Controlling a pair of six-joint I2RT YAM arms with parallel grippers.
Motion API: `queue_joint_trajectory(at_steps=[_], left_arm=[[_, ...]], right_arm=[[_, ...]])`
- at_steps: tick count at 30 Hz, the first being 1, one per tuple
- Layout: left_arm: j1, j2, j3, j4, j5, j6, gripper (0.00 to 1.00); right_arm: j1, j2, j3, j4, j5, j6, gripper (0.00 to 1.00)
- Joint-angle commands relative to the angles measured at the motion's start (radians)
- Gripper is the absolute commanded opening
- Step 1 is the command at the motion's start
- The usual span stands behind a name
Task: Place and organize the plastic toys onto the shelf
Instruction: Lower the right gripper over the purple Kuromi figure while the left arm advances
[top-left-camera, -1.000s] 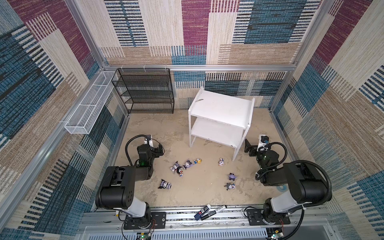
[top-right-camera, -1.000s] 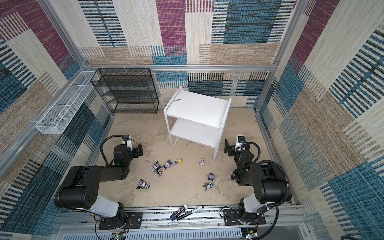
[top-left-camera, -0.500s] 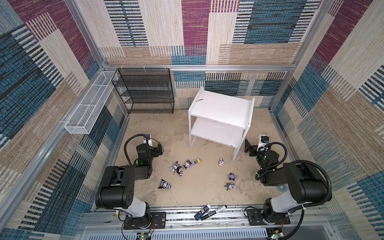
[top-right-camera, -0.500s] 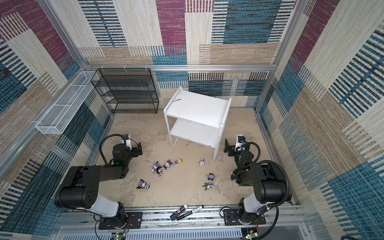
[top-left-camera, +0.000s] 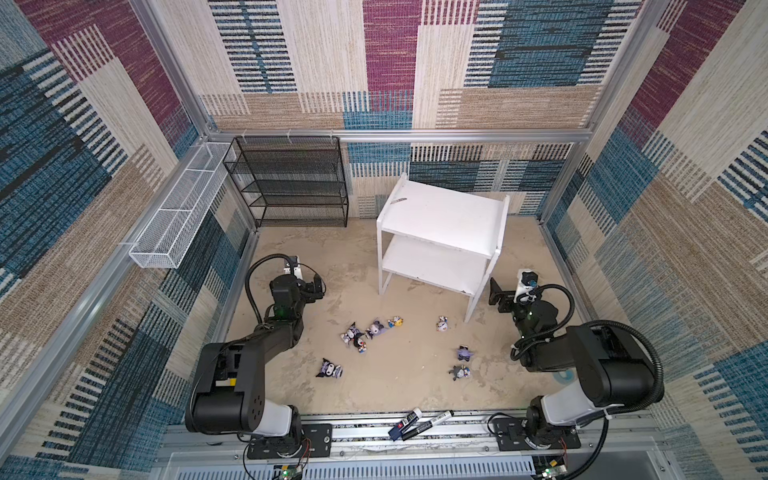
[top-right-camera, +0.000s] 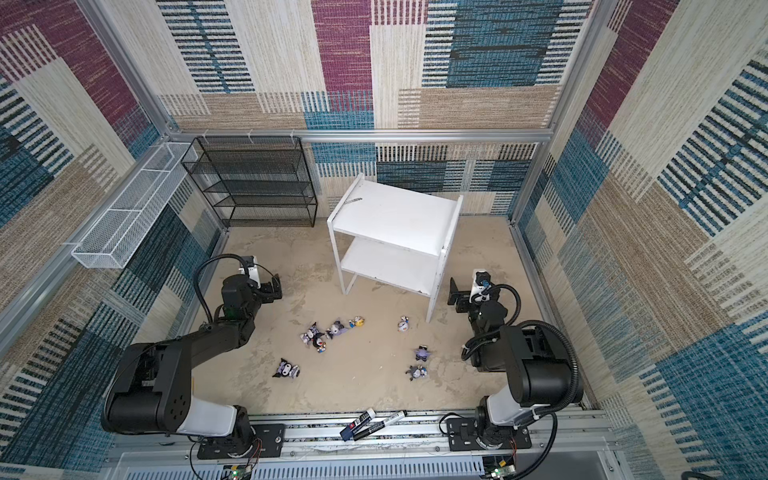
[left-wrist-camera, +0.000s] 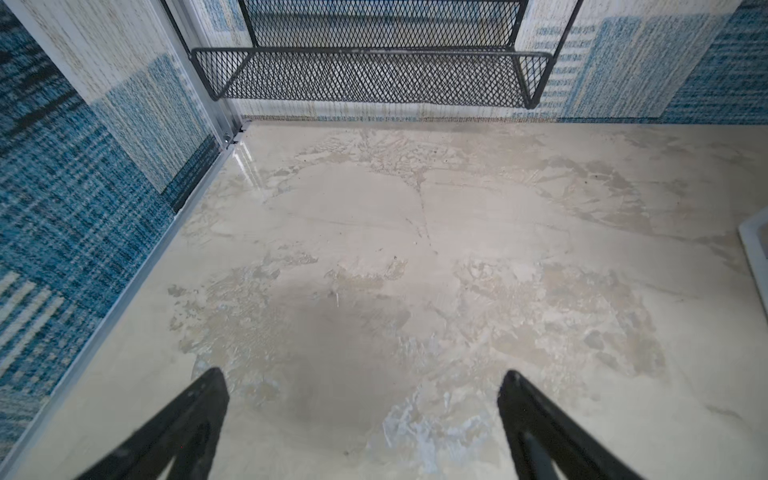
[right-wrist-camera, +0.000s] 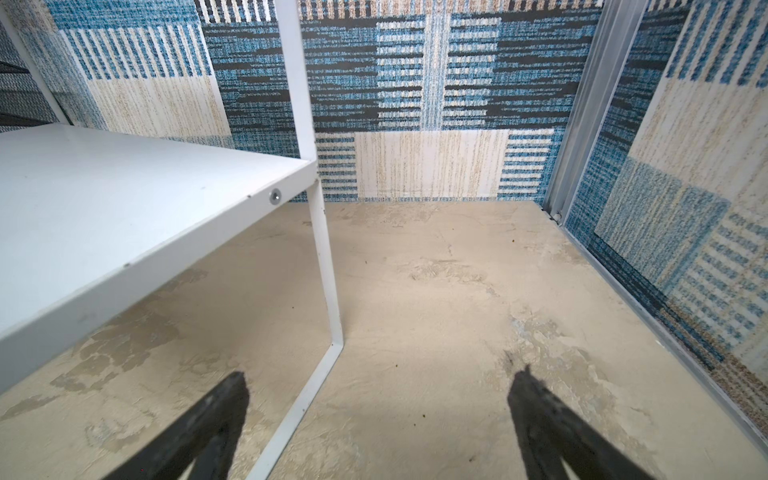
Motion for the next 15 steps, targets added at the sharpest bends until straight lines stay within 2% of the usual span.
queue_joint_trajectory(at_steps=[1,6,13,15], left_arm=[[-0.028,-0.047,0.026,-0.167,-0.146,-0.04,1.0],[-0.094,-0.14,0.097,-0.444,-0.281,-0.164,1.0],[-0.242,-0.271,0.17,-0.829,-0.364,-0.346,1.0],[-0.279,-0.306,0.203,-0.95,-0.352,-0.404,1.0]], right_arm=[[0.0,0.0,0.001,0.036,-0.005,-0.009,1.0],[-0.001,0.0,0.001,0.035,-0.006,-0.008,1.0],[0.0,-0.002,-0.001,0.036,-0.007,-0.008,0.99],[0.001,-0.001,0.0,0.035,-0.005,-0.008,1.0]])
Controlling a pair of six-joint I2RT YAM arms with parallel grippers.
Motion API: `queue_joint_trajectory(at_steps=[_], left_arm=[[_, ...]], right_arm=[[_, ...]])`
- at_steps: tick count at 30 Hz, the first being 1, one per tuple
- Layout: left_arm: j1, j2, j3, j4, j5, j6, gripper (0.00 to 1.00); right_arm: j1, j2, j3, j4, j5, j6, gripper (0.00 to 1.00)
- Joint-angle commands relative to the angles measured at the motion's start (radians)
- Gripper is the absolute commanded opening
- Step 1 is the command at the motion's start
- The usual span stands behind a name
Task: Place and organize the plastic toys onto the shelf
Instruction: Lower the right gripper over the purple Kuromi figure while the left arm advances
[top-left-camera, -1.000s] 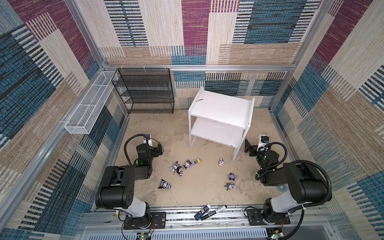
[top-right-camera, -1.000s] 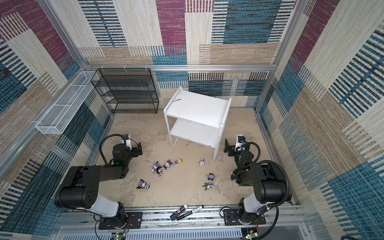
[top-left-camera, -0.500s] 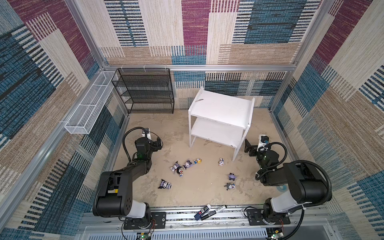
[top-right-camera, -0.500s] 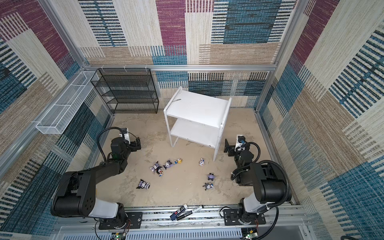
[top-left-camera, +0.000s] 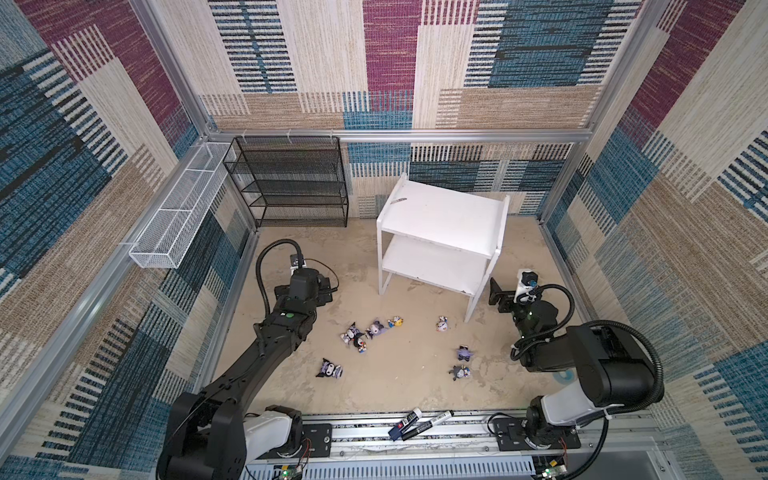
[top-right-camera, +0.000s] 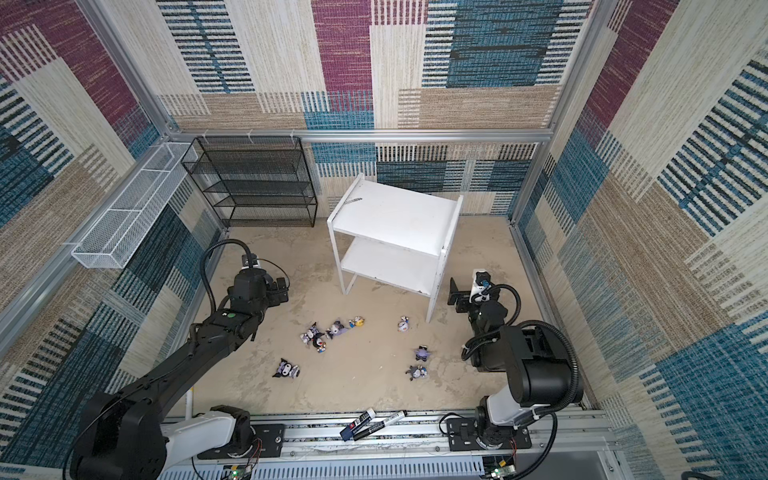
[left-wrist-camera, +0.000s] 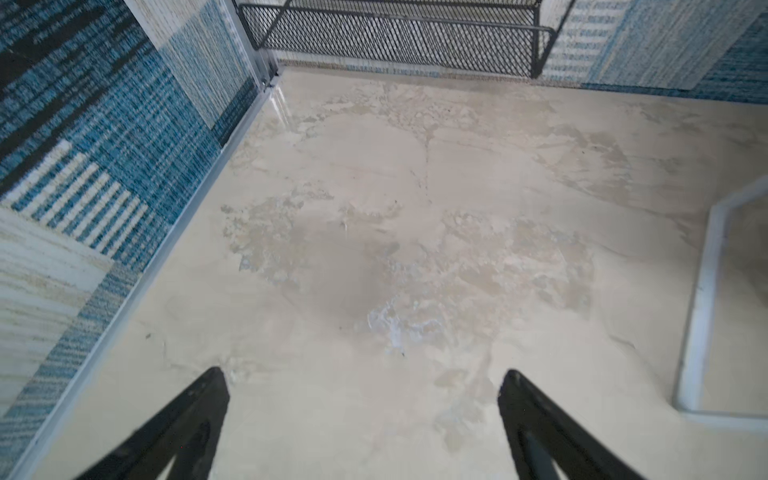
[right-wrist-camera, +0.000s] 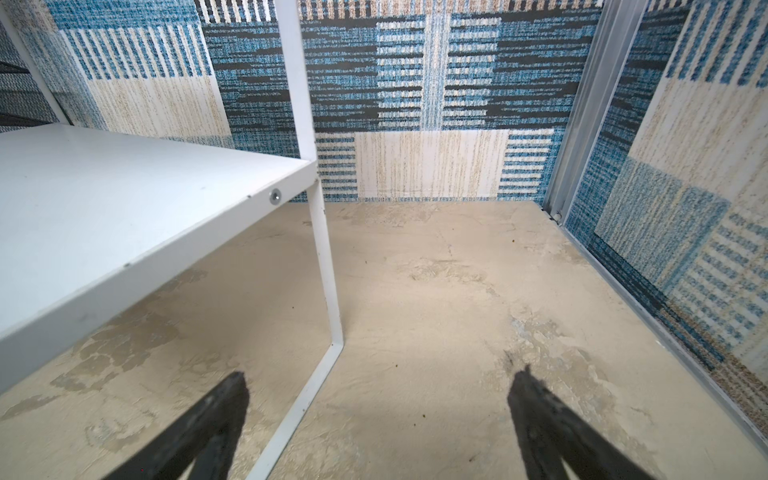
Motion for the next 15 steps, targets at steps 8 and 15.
queue_joint_trajectory(at_steps=[8,15], left_arm=[[-0.064,-0.116,0.124,-0.556,0.154,-0.254,1.0],[-0.077,-0.169,0.072,-0.585,0.303,-0.268,1.0]], right_arm=[[0.006,-0.041,0.019,-0.023,0.042,0.002,1.0],[0.052,-0.282,0.224,-0.735,0.375,0.201,1.0]])
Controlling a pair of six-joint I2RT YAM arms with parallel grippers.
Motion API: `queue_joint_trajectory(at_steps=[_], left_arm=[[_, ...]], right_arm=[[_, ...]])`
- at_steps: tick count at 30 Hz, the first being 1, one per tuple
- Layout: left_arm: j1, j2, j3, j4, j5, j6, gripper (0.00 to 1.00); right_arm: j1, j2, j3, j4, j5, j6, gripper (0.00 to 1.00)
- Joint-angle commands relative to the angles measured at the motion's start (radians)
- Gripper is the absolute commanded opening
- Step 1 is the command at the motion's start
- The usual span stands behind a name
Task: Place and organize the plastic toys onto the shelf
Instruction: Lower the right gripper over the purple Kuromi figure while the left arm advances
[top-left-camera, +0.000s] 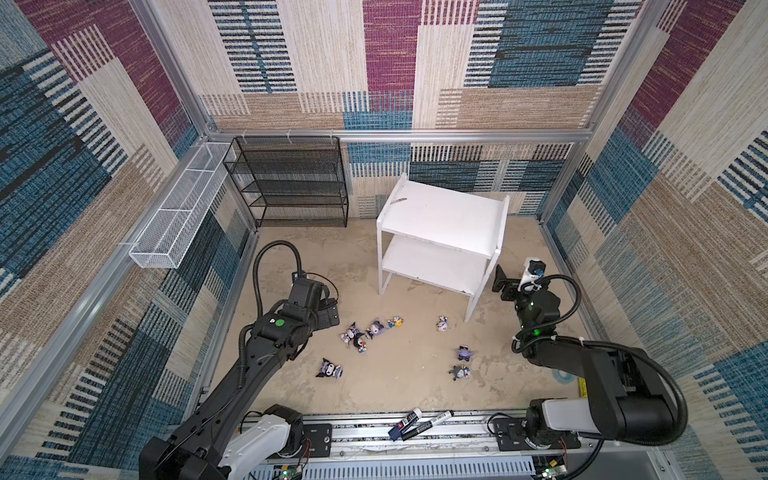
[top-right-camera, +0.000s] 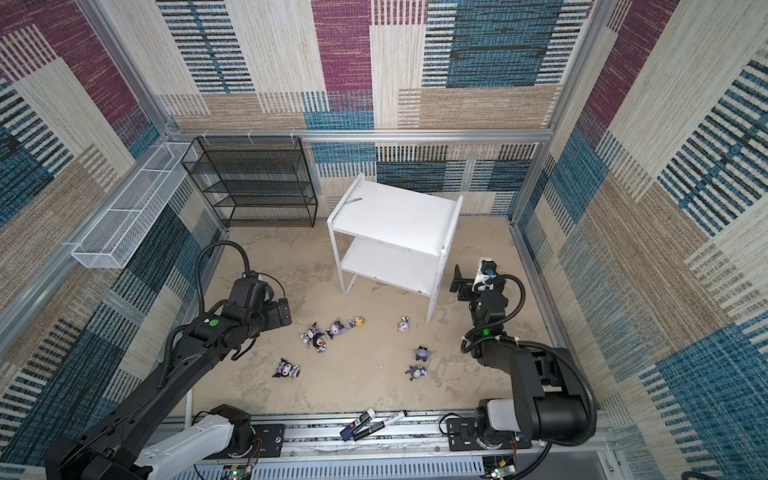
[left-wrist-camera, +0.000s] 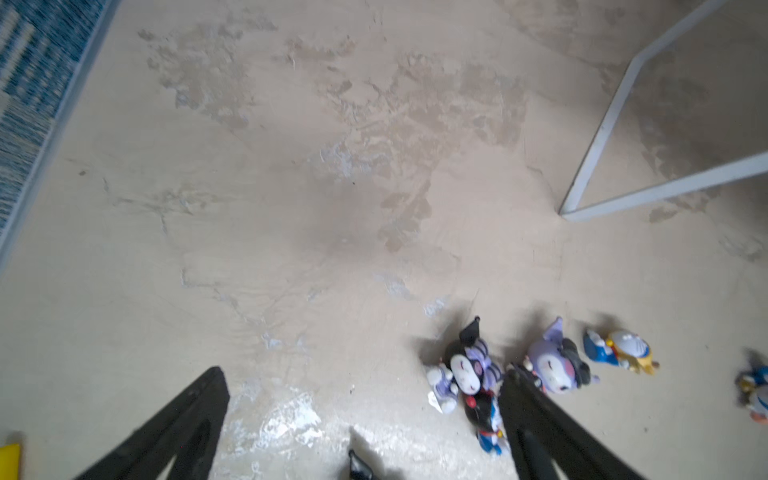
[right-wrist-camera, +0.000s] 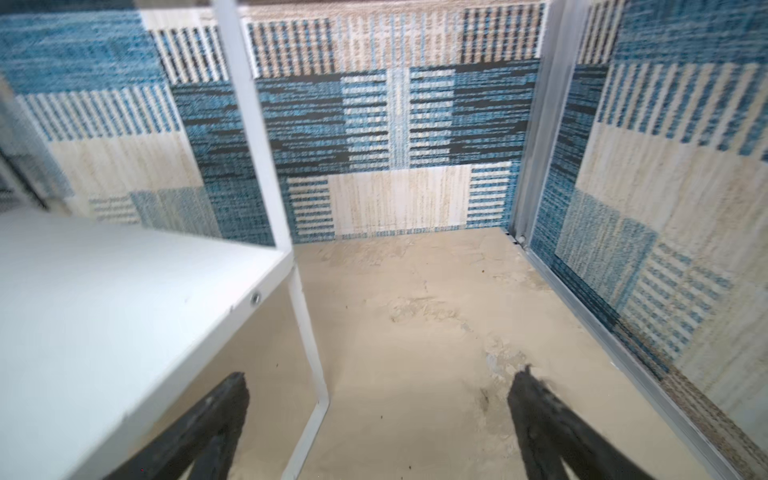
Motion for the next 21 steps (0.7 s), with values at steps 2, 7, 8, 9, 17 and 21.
queue_joint_trajectory(at_steps=[2,7,8,9,17,21], left_arm=[[-0.006,-0.027,-0.029,-0.054,0.105,-0.048,1.0],[-0.009,-0.075,-0.051,-0.057,0.143,-0.046,1.0],[-0.008,-0.088,-0.054,-0.056,0.15,-0.048,1.0],[-0.01,-0.098,-0.053,-0.057,0.15,-0.048,1.0],[-0.01,-0.2,-0.069,-0.068,0.137,-0.049,1.0],[-0.01,-0.224,-0.068,-0.071,0.145,-0.046,1.0]], right_arm=[[0.019,-0.103,0.125,-0.593,0.236,0.197,1.0],[0.078,-0.212,0.219,-1.017,0.32,0.323,1.0],[0.093,-0.234,0.226,-1.074,0.296,0.342,1.0],[0.107,-0.249,0.231,-1.124,0.279,0.36,1.0],[0.26,-0.265,0.327,-1.49,0.115,0.562,1.0],[0.358,-0.259,0.34,-1.589,0.044,0.673,1.0]])
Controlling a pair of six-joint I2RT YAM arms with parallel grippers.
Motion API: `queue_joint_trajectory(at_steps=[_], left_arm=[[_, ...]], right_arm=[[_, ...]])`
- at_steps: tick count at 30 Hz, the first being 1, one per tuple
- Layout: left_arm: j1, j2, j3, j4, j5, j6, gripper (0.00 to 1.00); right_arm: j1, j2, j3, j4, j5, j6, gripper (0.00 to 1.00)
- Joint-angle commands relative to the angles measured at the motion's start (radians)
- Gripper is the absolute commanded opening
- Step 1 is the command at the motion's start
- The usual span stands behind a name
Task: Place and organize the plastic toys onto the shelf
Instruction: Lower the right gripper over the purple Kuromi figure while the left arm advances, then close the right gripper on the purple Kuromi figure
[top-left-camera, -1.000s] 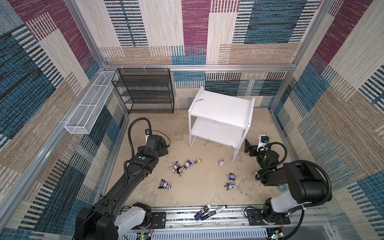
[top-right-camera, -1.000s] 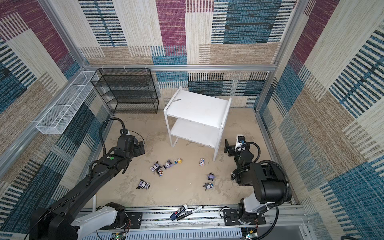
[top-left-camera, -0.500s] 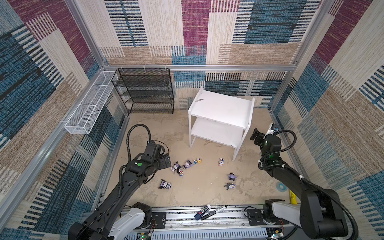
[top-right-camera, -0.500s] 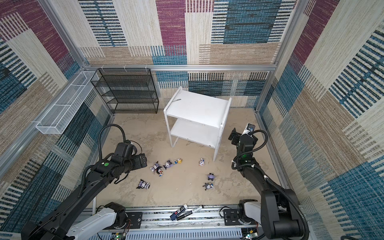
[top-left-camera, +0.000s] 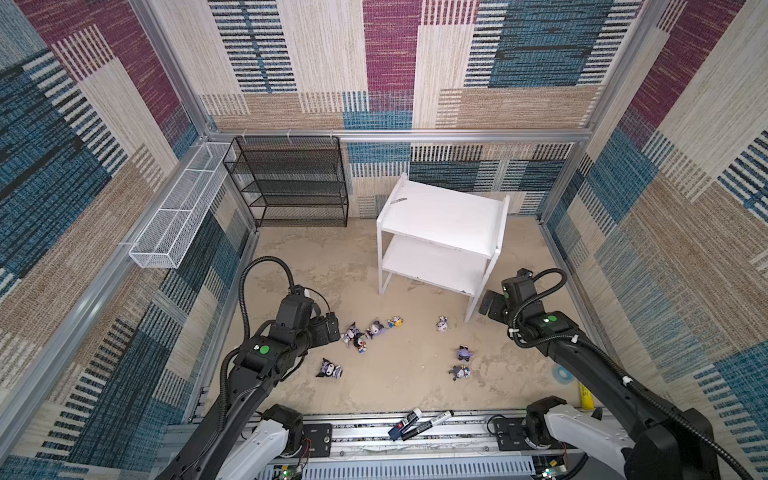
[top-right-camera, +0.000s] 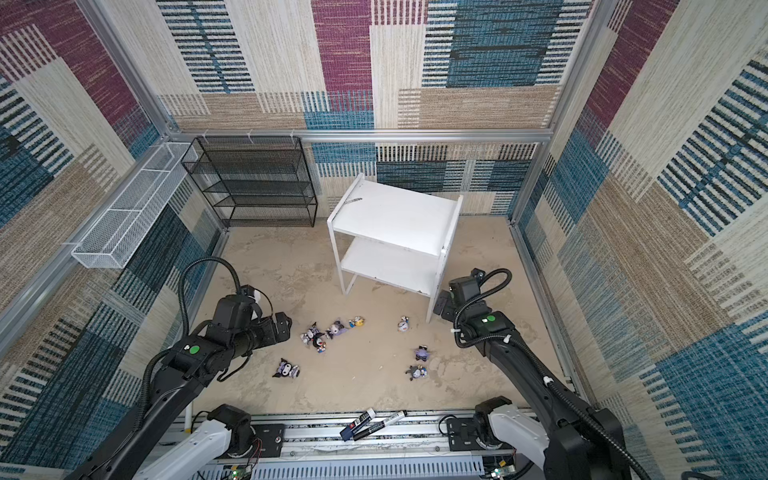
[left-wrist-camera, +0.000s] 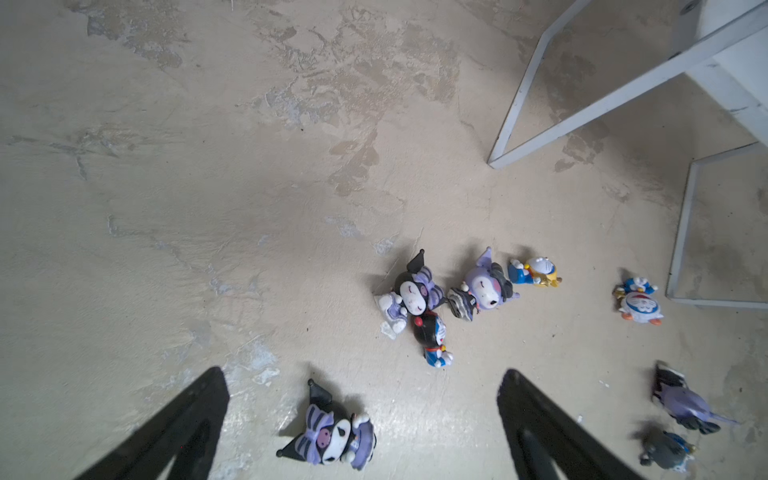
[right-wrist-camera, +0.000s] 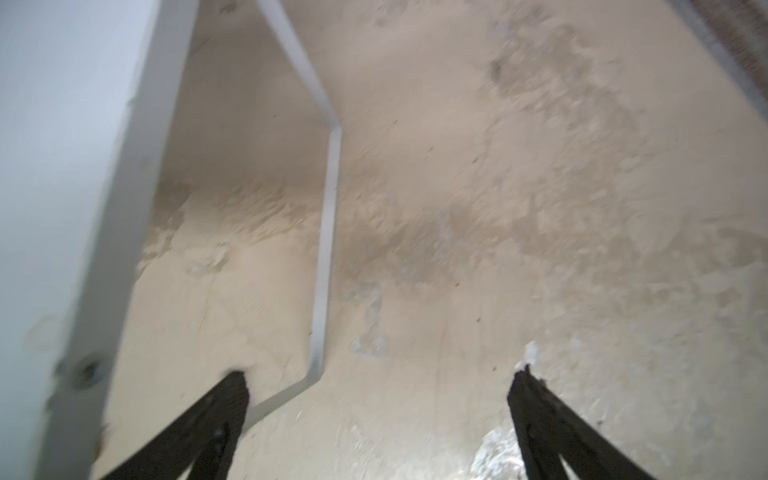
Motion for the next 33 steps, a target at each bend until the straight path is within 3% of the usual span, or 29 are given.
queue_joint_trajectory(at_steps=[1,5,12,19,24,33], left_arm=[[0.0,-0.016,-0.002,-0.017,0.01,-0.01,1.0],[-0.002,-0.019,0.0,-0.017,0.024,-0.011,1.0],[-0.002,-0.02,-0.016,0.012,0.072,-0.013,1.0],[-0.004,-0.02,-0.018,0.034,0.093,-0.014,1.0],[-0.004,0.007,0.003,0.036,0.115,-0.003,1.0],[-0.004,0.026,0.014,0.036,0.121,0.002,1.0]], right_arm=[[0.07,-0.005,-0.008,-0.181,-0.078,0.153,0.99],[0.147,-0.052,-0.051,-0.268,-0.116,0.214,1.0],[0.251,-0.074,-0.103,-0.232,-0.196,0.178,0.95],[0.478,0.027,-0.08,-0.199,-0.038,0.209,0.94],[0.616,0.13,-0.083,-0.165,0.042,0.3,0.9],[0.683,0.231,-0.058,-0.147,0.202,0.333,0.75]])
